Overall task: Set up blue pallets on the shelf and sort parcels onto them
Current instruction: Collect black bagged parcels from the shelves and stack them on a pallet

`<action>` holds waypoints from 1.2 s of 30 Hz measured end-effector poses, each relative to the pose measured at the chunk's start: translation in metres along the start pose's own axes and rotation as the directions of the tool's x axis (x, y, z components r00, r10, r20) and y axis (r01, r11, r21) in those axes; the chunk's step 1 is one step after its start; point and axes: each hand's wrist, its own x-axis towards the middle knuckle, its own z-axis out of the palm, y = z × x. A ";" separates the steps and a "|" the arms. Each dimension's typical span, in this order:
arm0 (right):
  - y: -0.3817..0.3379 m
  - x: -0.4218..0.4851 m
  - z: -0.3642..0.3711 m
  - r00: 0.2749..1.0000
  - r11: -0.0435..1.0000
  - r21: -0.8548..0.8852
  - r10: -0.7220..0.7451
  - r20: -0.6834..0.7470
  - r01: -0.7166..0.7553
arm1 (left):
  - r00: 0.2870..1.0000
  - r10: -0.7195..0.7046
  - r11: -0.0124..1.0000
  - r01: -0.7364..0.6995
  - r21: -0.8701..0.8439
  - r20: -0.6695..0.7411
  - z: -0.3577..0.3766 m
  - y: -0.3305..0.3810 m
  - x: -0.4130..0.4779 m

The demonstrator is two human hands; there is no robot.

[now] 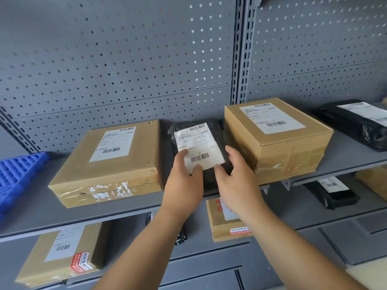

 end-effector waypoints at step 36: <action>-0.158 -0.137 0.206 0.818 0.856 0.402 -0.469 0.333 0.326 | 0.757 -0.038 0.967 -0.138 -0.215 -0.653 -0.276 -0.096 -0.120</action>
